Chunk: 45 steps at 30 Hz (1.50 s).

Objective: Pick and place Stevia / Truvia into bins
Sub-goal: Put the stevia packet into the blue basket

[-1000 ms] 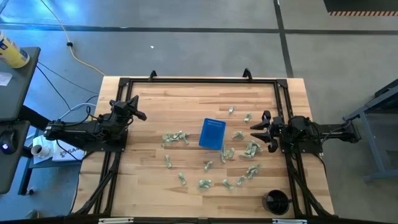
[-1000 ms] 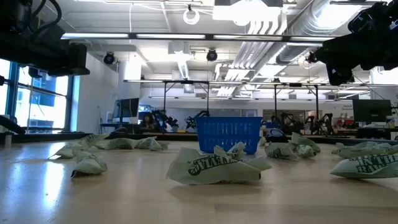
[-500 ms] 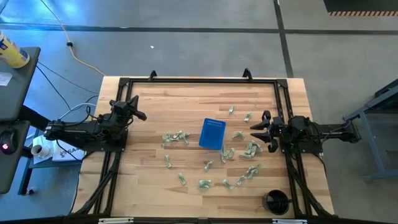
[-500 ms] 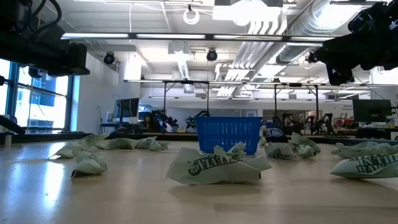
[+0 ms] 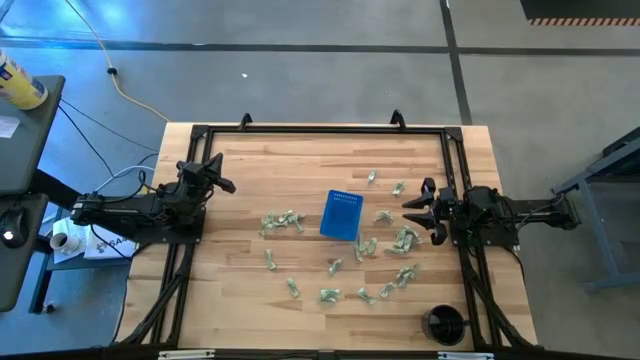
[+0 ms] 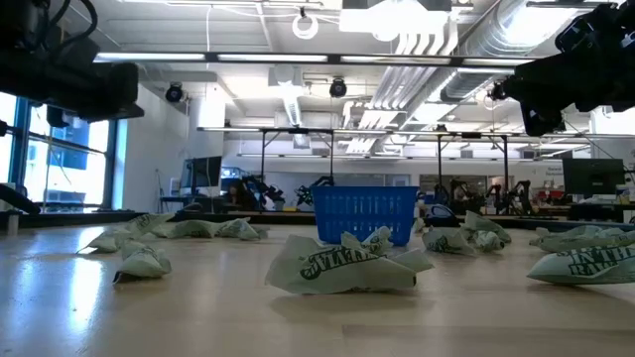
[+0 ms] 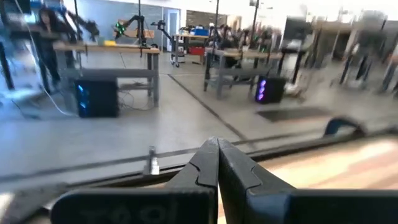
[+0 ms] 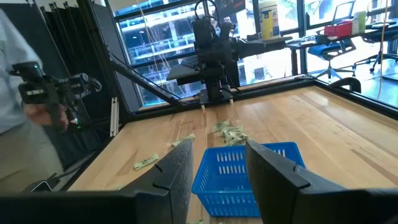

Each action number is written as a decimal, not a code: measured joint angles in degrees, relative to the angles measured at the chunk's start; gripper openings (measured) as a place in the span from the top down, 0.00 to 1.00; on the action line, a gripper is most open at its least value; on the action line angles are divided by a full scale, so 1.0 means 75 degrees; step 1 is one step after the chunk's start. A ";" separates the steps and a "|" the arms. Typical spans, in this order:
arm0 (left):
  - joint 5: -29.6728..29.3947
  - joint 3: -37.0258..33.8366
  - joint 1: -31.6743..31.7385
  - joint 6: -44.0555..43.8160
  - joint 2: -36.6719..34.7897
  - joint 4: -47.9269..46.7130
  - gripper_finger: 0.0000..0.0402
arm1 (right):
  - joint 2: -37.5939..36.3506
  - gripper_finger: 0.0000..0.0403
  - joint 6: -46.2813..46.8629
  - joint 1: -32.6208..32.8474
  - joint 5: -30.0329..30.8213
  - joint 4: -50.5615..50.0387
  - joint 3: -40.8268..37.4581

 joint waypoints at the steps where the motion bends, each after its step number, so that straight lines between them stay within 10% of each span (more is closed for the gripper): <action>1: 0.0173 0.0022 0.0000 -0.0498 -0.0001 0.0010 0.90 | 0.0002 0.66 0.0000 0.0001 0.0001 0.0000 0.0000; 6: 0.2666 0.0172 0.0000 -0.3921 -0.0001 0.0099 0.90 | 0.0000 0.66 0.0000 -0.0001 -0.0001 0.0000 0.0001; 14: 0.3281 0.0187 -0.0002 -0.7789 0.0172 0.0477 0.90 | 0.0000 0.66 -0.0002 0.0000 0.0000 0.0005 0.0001; 38: 0.2815 0.0178 0.0000 -0.8433 0.0183 -0.0408 0.90 | 0.0000 0.66 -0.0085 0.0002 0.0046 0.0035 0.0002; 45: 0.2858 0.0178 0.0000 -0.9434 0.0183 -0.0409 0.90 | 0.0013 0.66 0.3075 -0.0003 0.3343 0.2179 0.0001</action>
